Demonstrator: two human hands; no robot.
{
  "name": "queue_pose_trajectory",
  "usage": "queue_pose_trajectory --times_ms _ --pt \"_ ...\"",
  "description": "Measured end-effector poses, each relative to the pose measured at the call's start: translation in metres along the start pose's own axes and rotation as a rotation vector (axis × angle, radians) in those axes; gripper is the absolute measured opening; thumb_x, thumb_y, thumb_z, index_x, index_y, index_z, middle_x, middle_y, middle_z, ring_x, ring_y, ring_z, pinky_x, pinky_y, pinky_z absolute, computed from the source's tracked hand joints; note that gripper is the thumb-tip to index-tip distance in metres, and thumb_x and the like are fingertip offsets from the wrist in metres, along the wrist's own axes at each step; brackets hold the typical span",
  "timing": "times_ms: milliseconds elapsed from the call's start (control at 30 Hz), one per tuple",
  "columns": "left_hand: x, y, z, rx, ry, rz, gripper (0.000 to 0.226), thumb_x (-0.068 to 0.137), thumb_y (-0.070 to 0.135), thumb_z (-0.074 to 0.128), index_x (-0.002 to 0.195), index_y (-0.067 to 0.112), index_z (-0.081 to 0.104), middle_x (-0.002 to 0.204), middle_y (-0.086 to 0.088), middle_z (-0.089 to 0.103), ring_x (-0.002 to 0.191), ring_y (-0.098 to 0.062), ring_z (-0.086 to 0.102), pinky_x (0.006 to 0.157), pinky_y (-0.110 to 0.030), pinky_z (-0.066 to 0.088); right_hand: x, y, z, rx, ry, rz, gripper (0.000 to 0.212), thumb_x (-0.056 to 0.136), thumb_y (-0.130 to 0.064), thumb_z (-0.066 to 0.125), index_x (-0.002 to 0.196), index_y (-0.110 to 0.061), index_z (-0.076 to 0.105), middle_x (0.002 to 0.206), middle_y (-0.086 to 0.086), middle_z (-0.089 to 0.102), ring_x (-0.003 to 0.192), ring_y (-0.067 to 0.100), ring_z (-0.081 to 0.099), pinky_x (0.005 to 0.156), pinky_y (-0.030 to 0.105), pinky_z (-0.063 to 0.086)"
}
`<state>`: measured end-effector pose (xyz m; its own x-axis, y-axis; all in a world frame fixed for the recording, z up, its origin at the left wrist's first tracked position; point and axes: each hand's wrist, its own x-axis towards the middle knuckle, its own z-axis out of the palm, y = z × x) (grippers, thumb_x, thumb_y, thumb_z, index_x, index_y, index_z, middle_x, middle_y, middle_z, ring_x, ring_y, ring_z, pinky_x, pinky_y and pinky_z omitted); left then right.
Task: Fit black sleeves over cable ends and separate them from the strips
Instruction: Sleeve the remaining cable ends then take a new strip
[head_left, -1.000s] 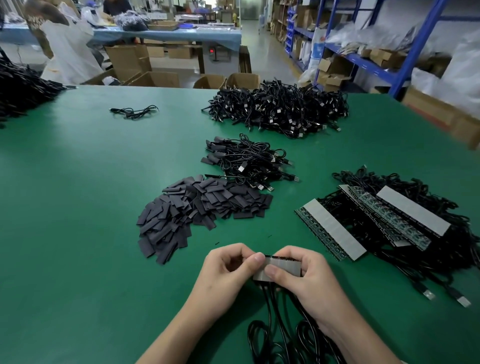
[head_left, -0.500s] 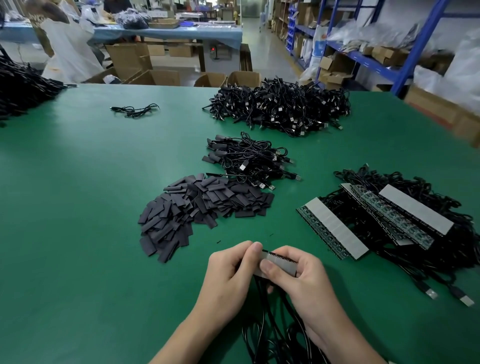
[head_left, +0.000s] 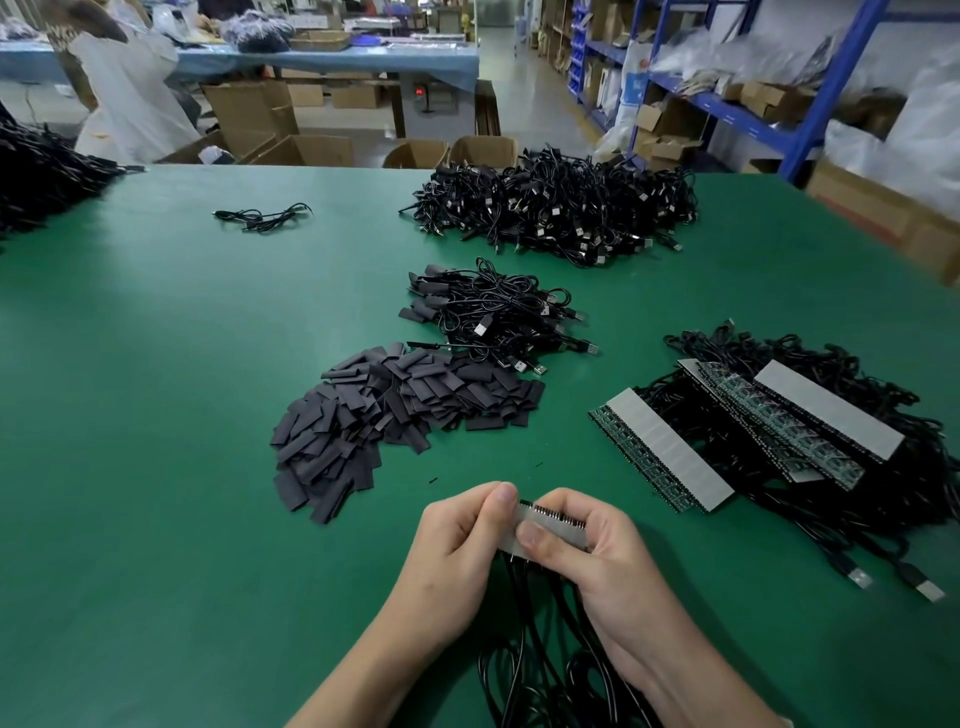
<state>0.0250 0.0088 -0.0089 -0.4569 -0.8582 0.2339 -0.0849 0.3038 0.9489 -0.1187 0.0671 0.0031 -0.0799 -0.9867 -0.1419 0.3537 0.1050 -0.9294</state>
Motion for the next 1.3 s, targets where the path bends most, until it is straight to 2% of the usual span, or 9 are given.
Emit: queue_pose_trajectory --times_ms 467,533,600,667,767,933,1100,1167,1300 --pt "0.003 0.004 0.003 -0.020 0.074 -0.027 0.050 0.102 0.049 0.044 0.066 0.016 0.035 0.063 0.008 0.032 0.060 -0.011 0.029 0.056 -0.028 0.027 0.003 -0.004 -0.005 -0.092 0.005 0.017 0.029 0.074 -0.038 0.085 0.086 -0.014 0.073 0.083 0.010 0.073 0.078 0.020 0.068 0.076 0.030 0.054" --pt "0.003 0.002 0.000 0.032 0.131 -0.011 0.048 0.102 0.049 0.043 0.065 0.021 0.038 0.061 0.009 0.034 0.059 -0.009 0.032 0.056 -0.026 0.028 0.002 -0.007 -0.013 -0.270 0.063 0.003 0.027 0.076 -0.041 0.082 0.086 -0.018 0.072 0.078 0.005 0.072 0.073 0.019 0.066 0.071 0.035 0.054" --pt "0.004 0.001 -0.003 0.081 0.187 0.025 0.045 0.104 0.047 0.043 0.064 0.025 0.042 0.061 0.008 0.038 0.060 -0.006 0.036 0.058 -0.024 0.030 0.003 -0.008 -0.023 -0.632 0.216 -0.084 0.018 0.081 -0.043 0.080 0.090 -0.030 0.071 0.083 -0.009 0.072 0.076 0.005 0.065 0.072 0.025 0.052" --pt "0.004 -0.001 -0.004 0.126 0.221 0.068 0.044 0.104 0.044 0.044 0.067 0.024 0.054 0.065 0.010 0.047 0.063 -0.006 0.047 0.062 -0.021 0.035 0.003 -0.009 -0.026 -0.982 0.345 -0.217 0.021 0.084 -0.044 0.077 0.102 -0.041 0.067 0.100 -0.025 0.065 0.097 -0.006 0.060 0.084 0.017 0.047" --pt "0.004 -0.001 -0.003 0.141 0.232 0.118 0.035 0.103 0.040 0.048 0.084 0.031 0.076 0.079 0.010 0.056 0.080 -0.015 0.060 0.072 -0.018 0.042 0.003 -0.007 -0.018 -1.168 0.266 -0.396 0.033 0.089 -0.055 0.061 0.116 -0.038 0.067 0.112 -0.031 0.054 0.116 -0.003 0.050 0.099 0.027 0.043" --pt "0.003 0.000 -0.003 0.079 0.137 0.120 0.030 0.102 0.040 0.050 0.104 0.039 0.080 0.107 0.009 0.064 0.114 -0.025 0.060 0.094 -0.038 0.050 -0.001 0.002 -0.002 -0.808 -0.014 -0.324 0.028 0.093 -0.048 0.057 0.114 -0.039 0.073 0.105 -0.024 0.067 0.104 0.006 0.065 0.089 0.025 0.051" --pt "0.004 0.001 -0.005 0.105 0.080 0.100 0.036 0.103 0.047 0.044 0.113 0.039 0.077 0.120 0.012 0.065 0.125 -0.021 0.056 0.101 -0.034 0.046 -0.002 -0.004 0.000 -0.581 -0.075 -0.278 0.017 0.096 -0.037 0.059 0.095 -0.028 0.074 0.094 -0.002 0.077 0.095 0.014 0.073 0.088 0.026 0.054" --pt "0.007 0.001 -0.009 0.110 0.113 0.093 0.036 0.105 0.043 0.043 0.118 0.034 0.076 0.118 0.012 0.065 0.123 -0.019 0.058 0.100 -0.030 0.046 -0.003 -0.008 -0.002 -0.479 -0.053 -0.279 0.017 0.097 -0.030 0.059 0.091 -0.023 0.073 0.080 0.006 0.075 0.080 0.018 0.072 0.081 0.027 0.054" --pt "0.015 0.001 -0.031 0.288 0.279 0.036 0.020 0.102 0.023 0.061 0.113 0.035 0.073 0.107 0.016 0.067 0.106 -0.011 0.062 0.079 -0.020 0.048 -0.007 -0.027 -0.013 0.110 -0.014 -0.116 0.019 0.095 -0.028 0.066 0.086 -0.012 0.069 0.061 0.005 0.048 0.044 0.015 0.045 0.046 0.024 0.046"
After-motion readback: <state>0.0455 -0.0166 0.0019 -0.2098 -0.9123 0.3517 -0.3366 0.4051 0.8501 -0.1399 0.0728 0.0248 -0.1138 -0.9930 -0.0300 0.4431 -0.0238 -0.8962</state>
